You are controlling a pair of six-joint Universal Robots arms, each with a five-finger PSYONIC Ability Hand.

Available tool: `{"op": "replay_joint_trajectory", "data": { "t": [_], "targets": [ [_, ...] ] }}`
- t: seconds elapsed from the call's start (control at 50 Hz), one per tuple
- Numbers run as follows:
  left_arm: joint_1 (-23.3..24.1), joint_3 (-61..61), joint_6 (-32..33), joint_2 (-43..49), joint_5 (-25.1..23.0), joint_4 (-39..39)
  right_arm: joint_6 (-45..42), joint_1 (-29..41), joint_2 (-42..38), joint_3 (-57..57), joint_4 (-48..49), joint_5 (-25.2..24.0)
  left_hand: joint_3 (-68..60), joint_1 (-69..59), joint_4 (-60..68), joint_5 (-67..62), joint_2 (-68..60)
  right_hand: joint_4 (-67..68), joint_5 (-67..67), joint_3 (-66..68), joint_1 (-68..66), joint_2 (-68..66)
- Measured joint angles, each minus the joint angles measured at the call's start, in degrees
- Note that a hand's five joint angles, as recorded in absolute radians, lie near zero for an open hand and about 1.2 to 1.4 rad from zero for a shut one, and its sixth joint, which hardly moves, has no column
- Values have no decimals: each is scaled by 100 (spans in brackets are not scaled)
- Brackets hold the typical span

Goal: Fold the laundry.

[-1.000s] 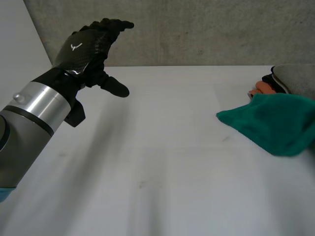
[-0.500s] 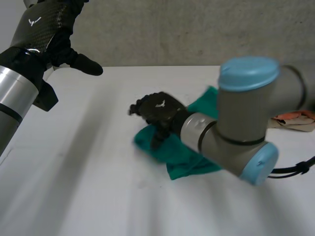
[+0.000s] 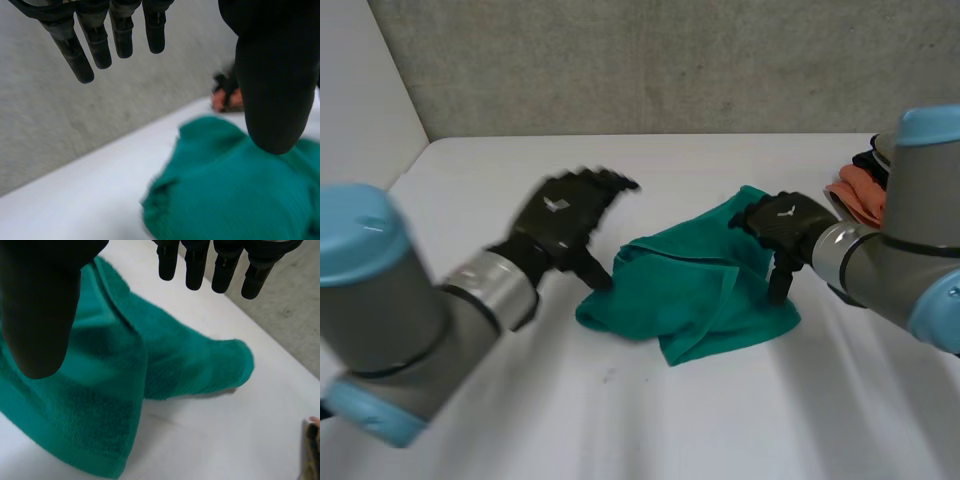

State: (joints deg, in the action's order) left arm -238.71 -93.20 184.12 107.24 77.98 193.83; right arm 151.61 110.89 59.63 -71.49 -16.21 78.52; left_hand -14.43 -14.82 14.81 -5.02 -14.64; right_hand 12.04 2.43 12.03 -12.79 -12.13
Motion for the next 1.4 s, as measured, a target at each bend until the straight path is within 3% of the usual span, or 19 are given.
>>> {"op": "replay_joint_trajectory", "data": {
  "t": [0.22,0.28,0.3,0.32,0.36,0.38,0.42,0.56,0.72,0.82,0.92,0.96,1.02,1.12,1.26,1.4],
  "targets": [
    [738,1278,1224,1761,559,-30,-38,88,-974,200,835,51,0,0,-1,0,-8,0,0,0,0,0],
    [859,1652,1331,2181,598,-74,-43,97,-1250,334,928,82,-1654,-1856,1636,-1609,-1647,54,49,54,-50,-70],
    [879,1727,1344,2268,602,-92,-44,98,-1300,362,935,89,-1995,-2129,1889,-1856,-1989,270,263,270,-247,-308],
    [914,1868,1366,2439,611,-138,-44,99,-1414,438,949,107,-3130,-3322,3014,-2953,-3126,1193,1188,1280,-1209,-1278],
    [940,2011,1387,2596,629,-196,-42,98,-1508,521,959,125,-3515,-3792,3493,-3421,-3513,2391,2358,2518,-2494,-2545],
    [947,2086,1402,2675,653,-237,-37,98,-1556,579,963,138,-4836,-4960,4779,-4695,-4841,3578,3514,3588,-3647,-3799],
    [947,2198,1428,2750,731,-287,-29,98,-1579,666,978,149,-5252,-5098,5245,-5061,-5263,5011,4890,5042,-4895,-5175],
    [747,2529,1454,2482,1339,-287,-14,120,-1195,814,1047,146,-5357,-5098,5369,-5071,-5366,5631,5388,5572,-5052,-5529],
    [150,2633,1332,1601,1716,110,329,350,-293,469,990,147,-5357,-5098,5369,-5072,-5366,5631,5452,5572,-5052,-5530],
    [-356,2577,1162,1258,1748,297,1193,913,273,-177,930,-15,-5358,-5098,5369,-5071,-5375,5616,5473,5536,-5042,-5502],
    [-640,2428,1006,1265,1674,292,2174,1740,311,-658,862,-490,-5370,-5098,5371,-5072,-5377,1414,1332,1864,-1027,-1221],
    [-697,2364,921,1286,1645,280,2407,1994,177,-697,787,-636,-5369,-5098,5371,-5072,-5379,195,112,1860,-51,-108],
    [-729,2274,782,1290,1620,264,2535,2149,4,-592,660,-696,-5369,-5097,5372,-5071,-5380,15,-7,1860,-19,-1],
    [-701,2135,546,1095,1599,246,2278,1825,13,-167,467,-435,-5370,-5097,5374,-5072,-5380,14,-7,1860,-19,-1],
    [-600,2009,307,457,1480,235,1281,900,162,546,349,-52,-5370,-5097,5394,-5072,-5380,14,-7,1860,-19,-1],
    [-349,1894,145,-302,1204,209,791,579,-509,1679,355,-49,-5378,-5097,5394,-5071,-5387,14,-7,1860,-19,-1]
  ]
}}
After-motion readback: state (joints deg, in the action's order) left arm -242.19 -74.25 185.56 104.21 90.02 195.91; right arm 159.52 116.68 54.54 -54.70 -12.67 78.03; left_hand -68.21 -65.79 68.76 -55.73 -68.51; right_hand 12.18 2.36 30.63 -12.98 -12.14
